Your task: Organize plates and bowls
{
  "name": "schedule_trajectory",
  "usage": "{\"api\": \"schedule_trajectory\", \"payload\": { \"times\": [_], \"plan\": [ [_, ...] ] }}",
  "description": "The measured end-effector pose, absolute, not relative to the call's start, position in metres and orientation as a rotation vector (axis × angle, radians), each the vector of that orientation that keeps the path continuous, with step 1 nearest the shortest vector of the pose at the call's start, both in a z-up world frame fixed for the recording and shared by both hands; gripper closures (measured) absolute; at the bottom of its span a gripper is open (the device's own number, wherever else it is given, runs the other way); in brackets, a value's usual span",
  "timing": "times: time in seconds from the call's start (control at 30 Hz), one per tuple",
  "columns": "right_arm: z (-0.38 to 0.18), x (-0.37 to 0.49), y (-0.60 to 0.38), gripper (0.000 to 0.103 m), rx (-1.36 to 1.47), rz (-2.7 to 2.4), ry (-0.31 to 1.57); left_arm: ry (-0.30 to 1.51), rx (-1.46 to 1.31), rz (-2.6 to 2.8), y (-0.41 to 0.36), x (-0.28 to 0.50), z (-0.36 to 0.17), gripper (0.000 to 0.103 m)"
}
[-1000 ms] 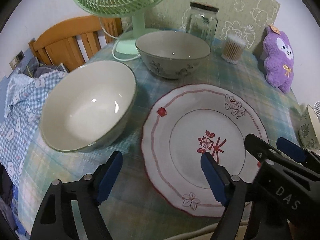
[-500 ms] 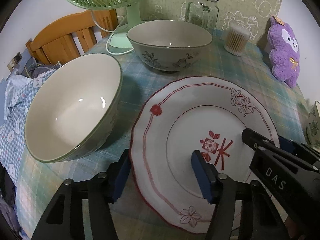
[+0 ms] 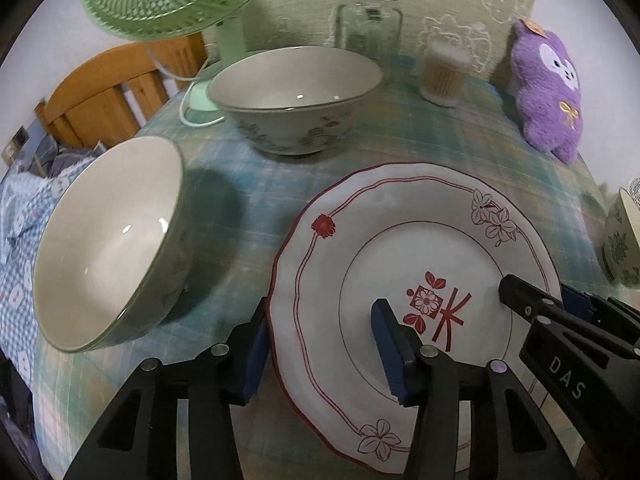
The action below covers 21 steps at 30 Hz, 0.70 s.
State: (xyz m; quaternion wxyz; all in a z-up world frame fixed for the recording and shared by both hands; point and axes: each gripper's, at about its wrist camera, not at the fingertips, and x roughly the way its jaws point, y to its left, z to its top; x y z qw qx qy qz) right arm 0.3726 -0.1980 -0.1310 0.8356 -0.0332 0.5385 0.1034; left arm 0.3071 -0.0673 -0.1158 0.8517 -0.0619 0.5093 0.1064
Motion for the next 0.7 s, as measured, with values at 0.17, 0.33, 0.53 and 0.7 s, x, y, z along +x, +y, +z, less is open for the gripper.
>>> {"api": "schedule_trajectory", "payload": {
  "times": [0.17, 0.33, 0.53, 0.7],
  "plan": [
    [-0.133, 0.376, -0.195, 0.061, -0.068, 0.229, 1.113, 1.068, -0.145, 0.219, -0.062, 0.311, -0.117, 0.053],
    [-0.132, 0.379, -0.196, 0.062, -0.052, 0.223, 1.125, 1.072, -0.154, 0.232, -0.063, 0.312, -0.117, 0.053],
    [-0.129, 0.374, -0.201, 0.063, -0.015, 0.2, 1.146, 1.068, -0.166, 0.251, -0.062, 0.31, -0.113, 0.062],
    [-0.121, 0.365, -0.206, 0.063, -0.01, 0.186, 1.134, 1.052, -0.176, 0.244, -0.065, 0.304, -0.105, 0.062]
  ]
}}
